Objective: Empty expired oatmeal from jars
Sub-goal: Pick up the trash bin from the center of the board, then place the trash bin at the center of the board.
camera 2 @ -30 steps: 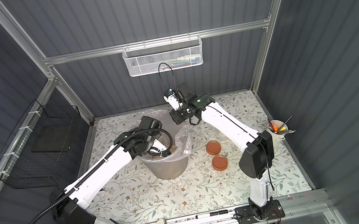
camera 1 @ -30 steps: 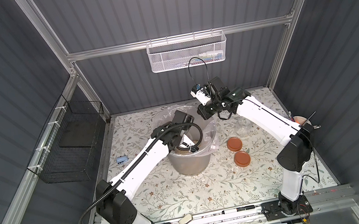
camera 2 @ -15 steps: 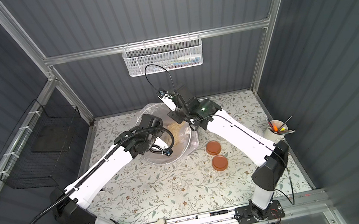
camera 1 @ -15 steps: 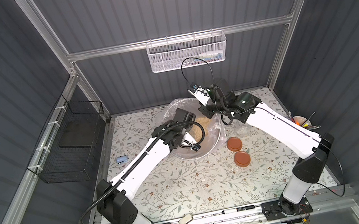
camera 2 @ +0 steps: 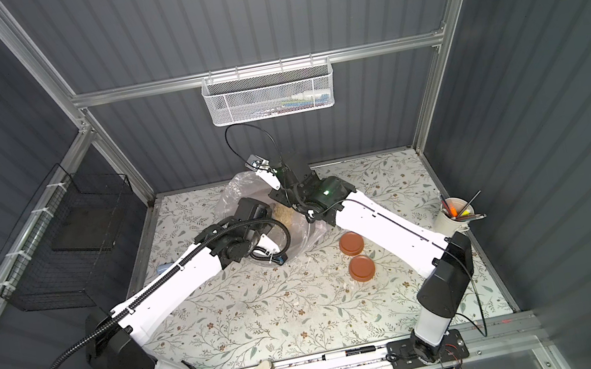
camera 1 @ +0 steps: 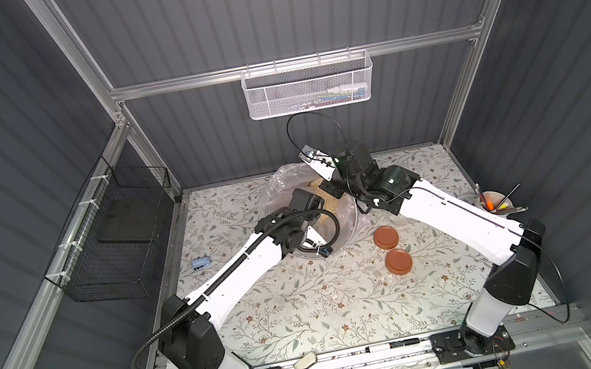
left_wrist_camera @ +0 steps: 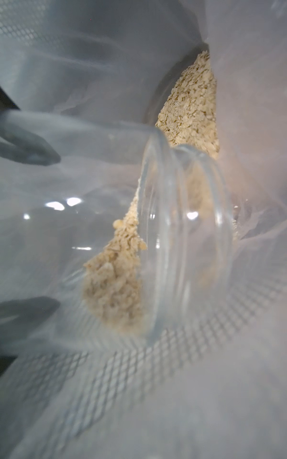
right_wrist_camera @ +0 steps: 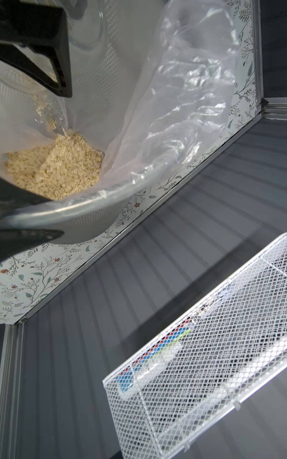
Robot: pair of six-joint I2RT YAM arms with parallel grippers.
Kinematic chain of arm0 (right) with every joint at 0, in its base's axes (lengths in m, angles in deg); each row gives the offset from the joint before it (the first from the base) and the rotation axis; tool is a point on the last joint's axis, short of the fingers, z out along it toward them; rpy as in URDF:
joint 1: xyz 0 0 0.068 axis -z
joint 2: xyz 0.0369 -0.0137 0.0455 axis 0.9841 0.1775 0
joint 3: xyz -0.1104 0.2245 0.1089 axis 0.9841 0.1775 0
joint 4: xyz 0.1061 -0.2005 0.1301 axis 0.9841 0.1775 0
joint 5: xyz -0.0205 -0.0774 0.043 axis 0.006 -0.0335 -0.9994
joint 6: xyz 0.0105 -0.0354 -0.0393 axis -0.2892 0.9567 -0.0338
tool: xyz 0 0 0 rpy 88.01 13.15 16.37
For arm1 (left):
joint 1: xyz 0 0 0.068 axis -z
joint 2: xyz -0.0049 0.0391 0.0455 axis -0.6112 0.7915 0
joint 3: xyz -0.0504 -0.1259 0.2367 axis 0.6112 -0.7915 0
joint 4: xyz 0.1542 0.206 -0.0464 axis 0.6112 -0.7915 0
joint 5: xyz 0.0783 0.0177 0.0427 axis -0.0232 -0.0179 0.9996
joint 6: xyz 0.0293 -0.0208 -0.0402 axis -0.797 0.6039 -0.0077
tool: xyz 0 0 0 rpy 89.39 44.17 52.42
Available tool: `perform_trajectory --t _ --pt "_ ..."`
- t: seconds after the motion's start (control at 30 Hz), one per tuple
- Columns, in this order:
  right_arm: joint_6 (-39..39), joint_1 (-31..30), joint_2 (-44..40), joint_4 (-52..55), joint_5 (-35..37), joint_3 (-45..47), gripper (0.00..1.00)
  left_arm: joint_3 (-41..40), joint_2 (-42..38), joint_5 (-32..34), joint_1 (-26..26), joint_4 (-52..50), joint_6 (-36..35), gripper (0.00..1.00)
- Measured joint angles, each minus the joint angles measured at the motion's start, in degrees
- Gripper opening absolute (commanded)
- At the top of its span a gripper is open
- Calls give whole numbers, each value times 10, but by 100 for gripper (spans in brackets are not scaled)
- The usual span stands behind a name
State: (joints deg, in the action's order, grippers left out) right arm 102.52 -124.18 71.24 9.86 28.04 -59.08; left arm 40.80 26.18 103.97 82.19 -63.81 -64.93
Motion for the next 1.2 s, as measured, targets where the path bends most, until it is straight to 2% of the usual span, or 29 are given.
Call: perform_trajectory --t 0.33,0.5,0.77,1.2 --pt "-42 2 1 -2 6 0 0 79 26 14 2 1 -28 0" --pt "-59 3 6 12 -2 -9 0 39 26 6 4 34 -16 0" --pt "-72 3 11 19 -17 -17 0 31 23 2 -5 29 -21 0" --pt "-86 8 21 26 -20 -32 0 64 3 30 -65 19 -45 0"
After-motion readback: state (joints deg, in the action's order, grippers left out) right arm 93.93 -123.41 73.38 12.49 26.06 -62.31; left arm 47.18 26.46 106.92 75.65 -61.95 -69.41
